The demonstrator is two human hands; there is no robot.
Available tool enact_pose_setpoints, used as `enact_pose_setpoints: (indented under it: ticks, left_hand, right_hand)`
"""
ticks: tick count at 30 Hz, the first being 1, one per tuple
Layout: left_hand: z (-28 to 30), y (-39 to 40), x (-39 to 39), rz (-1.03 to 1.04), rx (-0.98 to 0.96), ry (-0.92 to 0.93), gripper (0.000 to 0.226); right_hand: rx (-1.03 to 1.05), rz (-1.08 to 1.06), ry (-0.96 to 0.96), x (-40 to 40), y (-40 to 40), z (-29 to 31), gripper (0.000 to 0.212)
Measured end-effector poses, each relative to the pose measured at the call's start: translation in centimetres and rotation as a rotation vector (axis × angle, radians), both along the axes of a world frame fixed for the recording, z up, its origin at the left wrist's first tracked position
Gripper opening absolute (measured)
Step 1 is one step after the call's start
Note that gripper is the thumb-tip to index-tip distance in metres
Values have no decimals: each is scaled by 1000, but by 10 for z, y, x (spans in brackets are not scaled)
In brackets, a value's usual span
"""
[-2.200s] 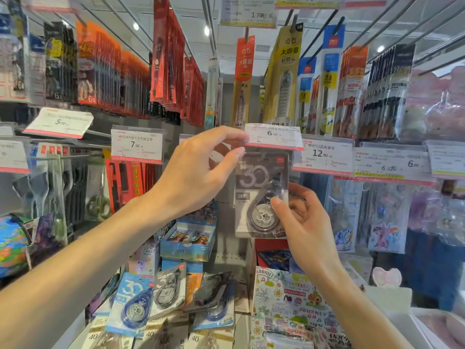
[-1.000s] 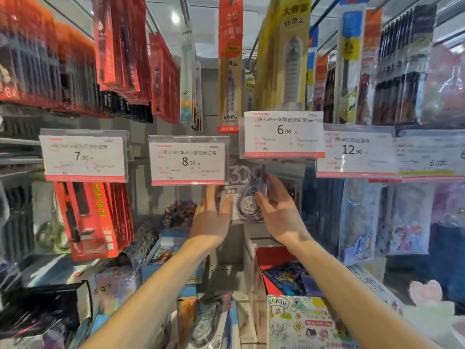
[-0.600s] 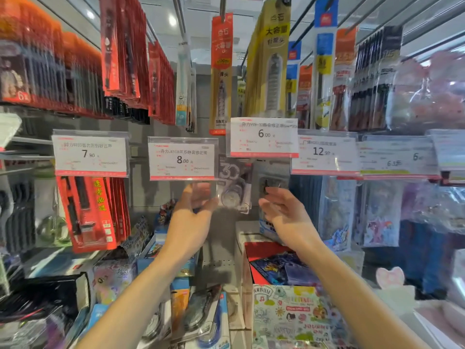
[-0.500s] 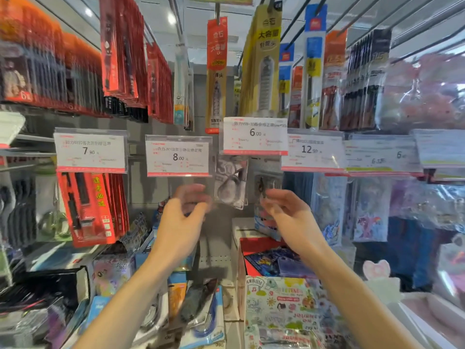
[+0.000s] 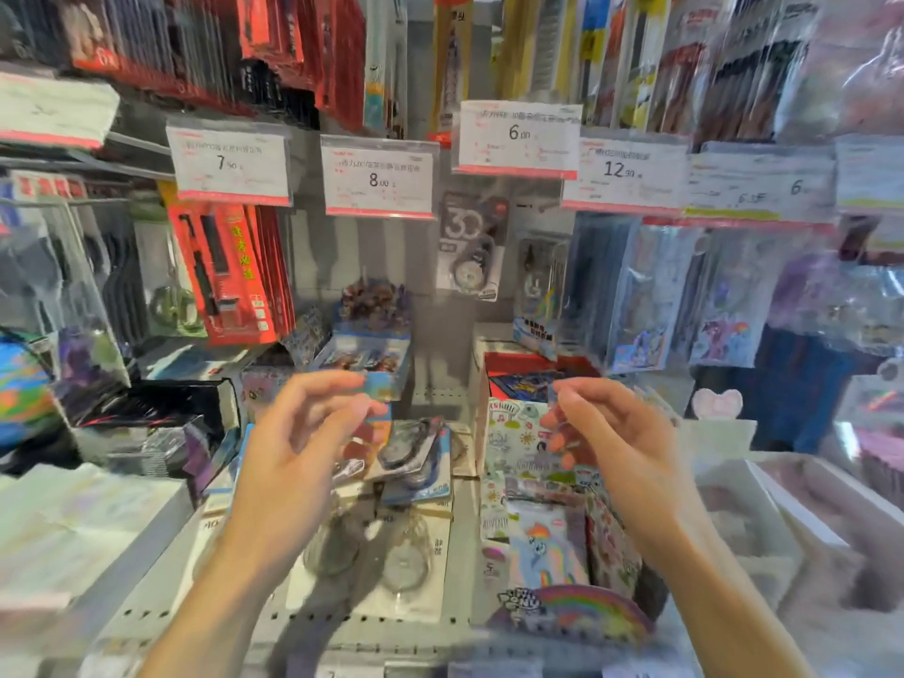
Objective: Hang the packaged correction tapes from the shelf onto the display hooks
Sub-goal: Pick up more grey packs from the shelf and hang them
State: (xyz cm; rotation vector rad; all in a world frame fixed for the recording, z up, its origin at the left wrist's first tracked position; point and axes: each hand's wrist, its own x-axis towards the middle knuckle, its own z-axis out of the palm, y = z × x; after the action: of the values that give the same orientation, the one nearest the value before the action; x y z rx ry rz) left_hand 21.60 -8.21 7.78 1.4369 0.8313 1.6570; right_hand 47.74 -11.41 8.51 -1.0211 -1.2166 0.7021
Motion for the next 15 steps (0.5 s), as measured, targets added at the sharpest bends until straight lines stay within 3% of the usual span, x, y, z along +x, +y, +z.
enact_pose_setpoints:
  ticks: [5, 8, 15]
  left_hand:
    - [-18, 2, -31, 2, -52, -56, 11]
    - [-21, 13, -59, -37, -67, -45, 12]
    - [-13, 54, -149, -109, -32, 44, 15]
  right_hand:
    - [-47, -14, 8, -27, -12, -16, 23]
    - [-49, -44, 15, -50, -8, -19, 11]
    - [-51, -123, 11, -134, 24, -20, 11]
